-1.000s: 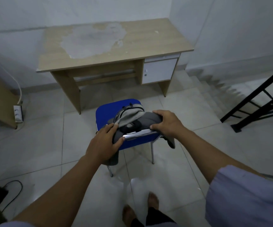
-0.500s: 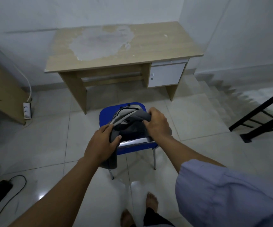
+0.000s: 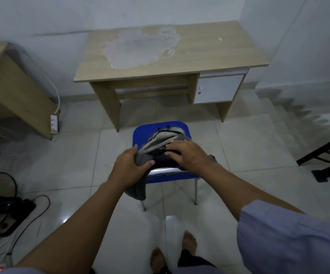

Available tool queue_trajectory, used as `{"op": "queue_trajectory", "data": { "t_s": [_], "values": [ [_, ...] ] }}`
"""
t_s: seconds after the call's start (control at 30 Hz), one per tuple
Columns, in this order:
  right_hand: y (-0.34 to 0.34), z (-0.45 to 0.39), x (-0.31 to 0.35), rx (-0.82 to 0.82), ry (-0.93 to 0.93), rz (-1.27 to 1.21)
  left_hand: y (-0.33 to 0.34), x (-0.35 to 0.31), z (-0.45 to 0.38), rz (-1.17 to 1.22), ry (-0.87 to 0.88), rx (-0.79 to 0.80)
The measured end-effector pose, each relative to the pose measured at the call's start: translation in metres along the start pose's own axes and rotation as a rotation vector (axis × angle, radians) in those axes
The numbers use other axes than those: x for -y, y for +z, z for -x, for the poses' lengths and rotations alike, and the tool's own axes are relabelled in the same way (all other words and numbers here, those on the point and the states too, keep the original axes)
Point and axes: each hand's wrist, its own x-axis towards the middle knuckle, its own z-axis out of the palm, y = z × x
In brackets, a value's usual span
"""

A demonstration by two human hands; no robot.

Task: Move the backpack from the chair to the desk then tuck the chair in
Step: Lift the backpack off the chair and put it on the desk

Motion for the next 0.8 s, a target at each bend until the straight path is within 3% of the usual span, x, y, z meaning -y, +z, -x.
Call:
{"op": "queue_trajectory", "data": {
  "t_s": [0.17, 0.4, 0.57, 0.8],
  "values": [
    [-0.010, -0.018, -0.003, -0.028, 0.109, -0.113, -0.023, 0.001, 0.000, 0.032, 0.005, 0.158],
    [-0.024, -0.046, -0.008, -0.063, 0.091, -0.198, -0.038, -0.024, -0.029, -0.023, -0.040, -0.079],
    [-0.029, -0.063, -0.020, -0.131, 0.134, -0.242, -0.042, -0.031, -0.057, -0.066, 0.014, -0.112],
    [-0.019, -0.091, -0.020, -0.086, 0.128, -0.234, -0.087, -0.010, -0.095, -0.144, 0.028, 0.221]
  ]
}}
